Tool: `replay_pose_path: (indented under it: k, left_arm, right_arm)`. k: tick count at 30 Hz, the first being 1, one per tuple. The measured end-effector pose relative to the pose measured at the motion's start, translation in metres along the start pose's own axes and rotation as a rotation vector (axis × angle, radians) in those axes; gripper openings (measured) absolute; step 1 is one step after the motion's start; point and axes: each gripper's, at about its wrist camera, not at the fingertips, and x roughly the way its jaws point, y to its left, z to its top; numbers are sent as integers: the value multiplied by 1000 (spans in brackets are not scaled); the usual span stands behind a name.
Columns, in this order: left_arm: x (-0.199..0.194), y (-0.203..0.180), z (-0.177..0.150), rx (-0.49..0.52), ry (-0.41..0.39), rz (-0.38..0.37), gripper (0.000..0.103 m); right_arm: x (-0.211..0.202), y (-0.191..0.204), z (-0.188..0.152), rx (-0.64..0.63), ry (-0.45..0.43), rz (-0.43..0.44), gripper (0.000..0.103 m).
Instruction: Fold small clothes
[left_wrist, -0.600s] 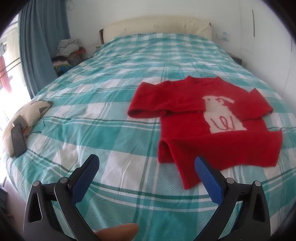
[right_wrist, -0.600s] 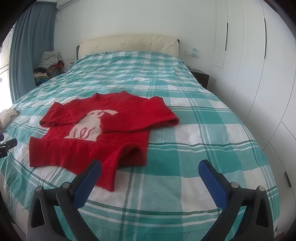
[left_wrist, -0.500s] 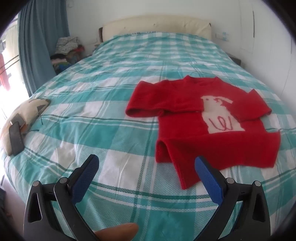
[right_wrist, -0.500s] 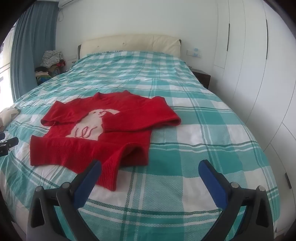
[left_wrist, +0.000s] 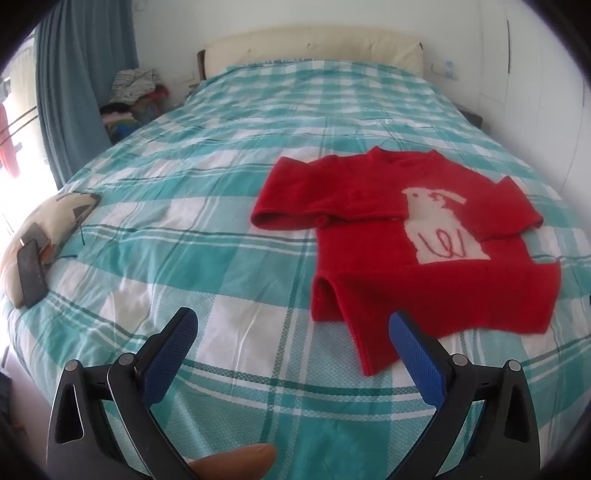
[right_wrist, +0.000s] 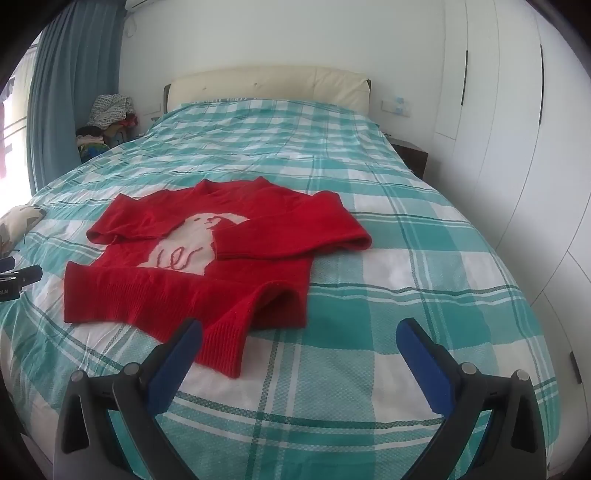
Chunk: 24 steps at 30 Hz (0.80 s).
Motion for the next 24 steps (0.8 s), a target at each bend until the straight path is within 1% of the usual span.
replay_pose_path:
  k: [15,24]
  left_arm:
    - [1,2,0,-5,15,-3,103]
    - [3,4,1,-26,28,-19,103]
  right_arm:
    - [0,2,-1,-4,-3,0,103]
    - [1,4,-3,-1,-1,3,103]
